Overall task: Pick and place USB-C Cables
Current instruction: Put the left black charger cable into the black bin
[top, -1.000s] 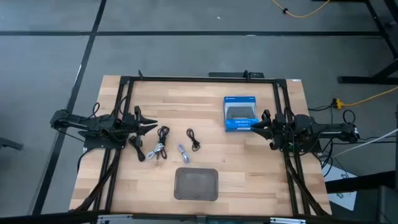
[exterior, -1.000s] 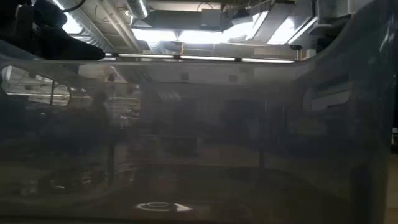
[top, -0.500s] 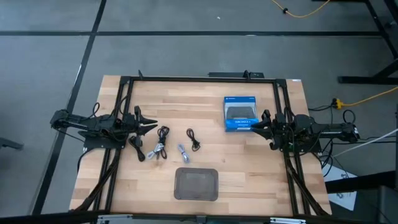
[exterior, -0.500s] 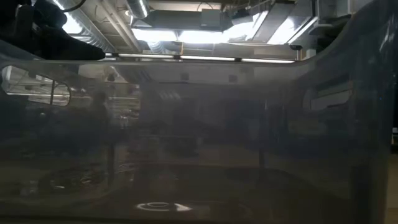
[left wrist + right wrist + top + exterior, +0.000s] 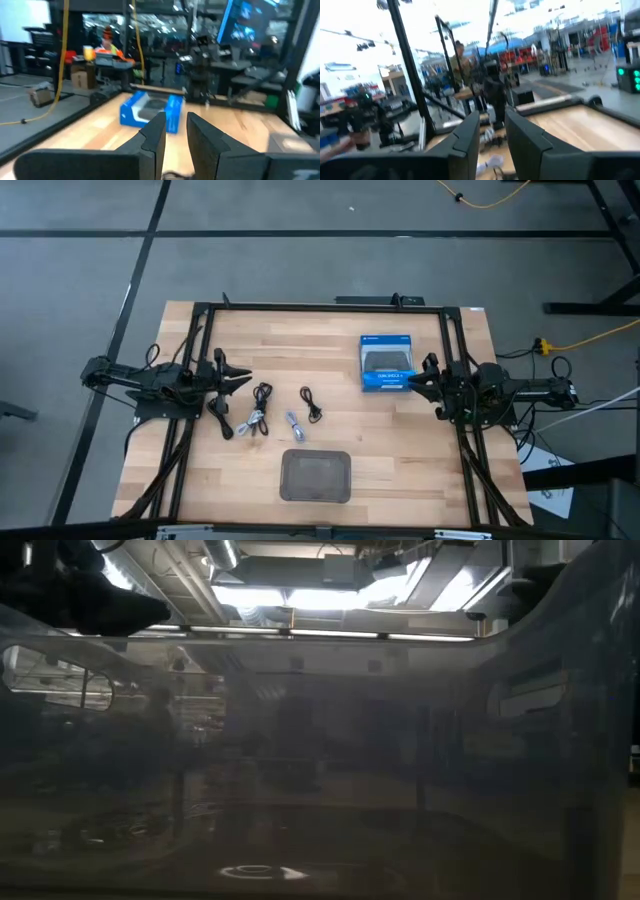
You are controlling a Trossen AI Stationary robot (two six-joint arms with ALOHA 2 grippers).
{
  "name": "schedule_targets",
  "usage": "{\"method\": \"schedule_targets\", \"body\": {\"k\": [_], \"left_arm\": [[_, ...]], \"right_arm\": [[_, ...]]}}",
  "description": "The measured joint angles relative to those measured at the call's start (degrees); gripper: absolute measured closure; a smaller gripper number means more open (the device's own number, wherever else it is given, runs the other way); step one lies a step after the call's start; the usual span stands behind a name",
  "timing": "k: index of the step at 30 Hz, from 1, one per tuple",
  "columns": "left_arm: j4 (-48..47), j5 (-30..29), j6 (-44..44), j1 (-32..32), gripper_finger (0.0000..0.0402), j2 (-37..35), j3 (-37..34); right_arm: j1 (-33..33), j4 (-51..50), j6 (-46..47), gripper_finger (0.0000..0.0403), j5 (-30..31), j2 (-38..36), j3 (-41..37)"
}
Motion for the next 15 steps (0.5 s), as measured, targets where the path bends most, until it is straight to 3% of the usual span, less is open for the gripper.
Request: {"method": "schedule_targets", "body": {"k": [15], "left_arm": [[-0.11, -1.45, -5.96, 0.0, 0.0331, 0.04, 0.0]], "right_arm": [[0.01, 22.32, 7.64, 0.0305, 1.38, 0.0, 0.0]]}}
